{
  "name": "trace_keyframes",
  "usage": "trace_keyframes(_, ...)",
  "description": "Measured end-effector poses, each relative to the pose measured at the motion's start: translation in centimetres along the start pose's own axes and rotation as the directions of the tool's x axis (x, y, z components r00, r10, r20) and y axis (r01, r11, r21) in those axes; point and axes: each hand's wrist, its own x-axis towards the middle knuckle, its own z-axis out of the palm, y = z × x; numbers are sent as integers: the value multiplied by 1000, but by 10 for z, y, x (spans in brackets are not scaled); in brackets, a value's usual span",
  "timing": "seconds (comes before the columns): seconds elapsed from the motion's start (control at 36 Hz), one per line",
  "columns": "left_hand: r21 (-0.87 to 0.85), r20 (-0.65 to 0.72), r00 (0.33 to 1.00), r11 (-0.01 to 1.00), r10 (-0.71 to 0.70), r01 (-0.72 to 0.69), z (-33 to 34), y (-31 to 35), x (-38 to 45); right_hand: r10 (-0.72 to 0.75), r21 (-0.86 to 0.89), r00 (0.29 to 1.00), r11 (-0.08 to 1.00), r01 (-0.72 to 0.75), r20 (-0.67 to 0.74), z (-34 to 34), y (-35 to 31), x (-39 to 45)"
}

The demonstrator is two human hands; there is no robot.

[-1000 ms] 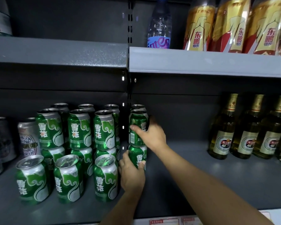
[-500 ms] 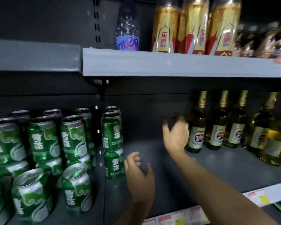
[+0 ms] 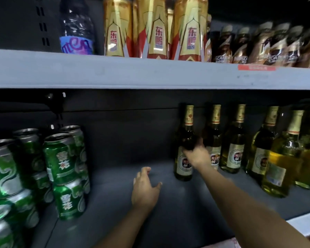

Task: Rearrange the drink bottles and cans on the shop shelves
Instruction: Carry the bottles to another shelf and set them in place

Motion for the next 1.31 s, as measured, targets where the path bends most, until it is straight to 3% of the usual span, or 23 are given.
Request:
trace_keyframes(0.11, 47, 32, 998, 998, -46, 45, 20, 7, 10, -7, 126, 1000, 992, 5, 20, 8, 10, 15)
trace_keyframes(0.31, 72, 35, 997, 995, -73, 70, 31, 13, 20, -30, 149, 999, 988, 36, -44, 12, 7, 11)
trace_keyframes(0.44, 24, 51, 997, 998, -66, 65, 30, 16, 27, -116, 92, 993, 989, 118, -23, 19, -16, -11)
trace_keyframes(0.56, -71, 48, 994, 992, -100, 103, 21, 15, 31, -142, 164, 990, 976, 140, 2, 39, -44, -33)
trace_keyframes(0.69, -121, -70, 982, 979, -174, 165, -1, -12, 33, -183, 204, 981, 965, 166, 68, 68, -75, -54)
trace_keyframes(0.89, -34, -191, 956, 974, -225, 222, -40, -35, 36, -211, 231, 970, 956, 179, 124, 97, -104, -69)
trace_keyframes(1.31, -80, -208, 945, 967, -254, 243, -45, -42, 38, -238, 179, 960, 961, 211, 146, 120, -105, -65)
